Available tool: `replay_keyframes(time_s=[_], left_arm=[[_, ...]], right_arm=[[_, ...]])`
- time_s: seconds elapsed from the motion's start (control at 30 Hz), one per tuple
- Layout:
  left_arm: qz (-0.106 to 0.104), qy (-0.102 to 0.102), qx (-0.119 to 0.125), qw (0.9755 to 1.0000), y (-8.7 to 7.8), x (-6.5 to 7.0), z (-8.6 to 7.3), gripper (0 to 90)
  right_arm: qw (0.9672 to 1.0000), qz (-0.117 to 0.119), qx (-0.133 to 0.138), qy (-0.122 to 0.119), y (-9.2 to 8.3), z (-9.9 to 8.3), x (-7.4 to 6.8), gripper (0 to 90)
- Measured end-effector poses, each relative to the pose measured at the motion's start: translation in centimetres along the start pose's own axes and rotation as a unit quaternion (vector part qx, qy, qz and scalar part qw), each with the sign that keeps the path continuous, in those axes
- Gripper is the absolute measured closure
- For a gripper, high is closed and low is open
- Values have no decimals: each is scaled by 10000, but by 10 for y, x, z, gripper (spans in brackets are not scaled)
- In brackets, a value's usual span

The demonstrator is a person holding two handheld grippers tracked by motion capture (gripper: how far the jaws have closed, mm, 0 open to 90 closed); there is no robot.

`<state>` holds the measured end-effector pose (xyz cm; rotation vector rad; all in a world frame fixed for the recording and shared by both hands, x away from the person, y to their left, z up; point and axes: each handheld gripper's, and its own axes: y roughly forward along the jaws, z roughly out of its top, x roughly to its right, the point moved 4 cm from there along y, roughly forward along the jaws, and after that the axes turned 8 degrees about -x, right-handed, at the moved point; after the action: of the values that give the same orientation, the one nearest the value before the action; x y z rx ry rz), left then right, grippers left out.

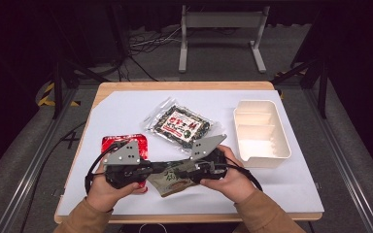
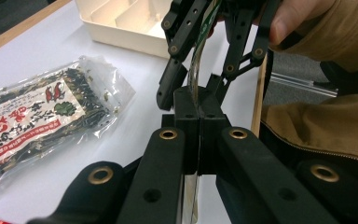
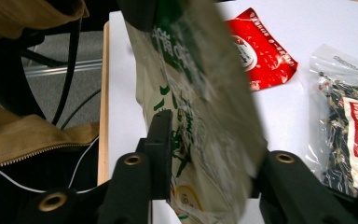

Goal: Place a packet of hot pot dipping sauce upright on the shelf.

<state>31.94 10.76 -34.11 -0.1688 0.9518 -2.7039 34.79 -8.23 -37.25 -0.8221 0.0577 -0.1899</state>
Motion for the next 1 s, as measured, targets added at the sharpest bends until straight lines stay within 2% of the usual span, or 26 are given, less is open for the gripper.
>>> replay_keyframes(time_s=[0.1, 0.27, 0.43, 0.8, 0.9, 1.0], left_arm=[[30, 15, -26, 10000, 0, 1, 0, 896], [51, 34, -56, 10000, 2, 2, 1, 896], [87, 30, -75, 9999, 3, 1, 0, 895], [168, 24, -71, 9998, 4, 0, 0, 884], [274, 34, -65, 9996, 2, 1, 1, 820], [370, 2, 0, 9993, 0, -1, 2, 628]], right_arm=[[9999, -1, -132, -99, 4, 0, -2, 727], [9994, 29, -306, -161, 7, 0, -3, 774], [9987, 139, -424, -226, 8, -1, -4, 867], [9980, 115, -582, -228, 9, 1, -5, 896], [9979, 129, -592, -223, 7, 1, -5, 898], [9980, 124, -592, -171, 4, 0, -4, 898]])
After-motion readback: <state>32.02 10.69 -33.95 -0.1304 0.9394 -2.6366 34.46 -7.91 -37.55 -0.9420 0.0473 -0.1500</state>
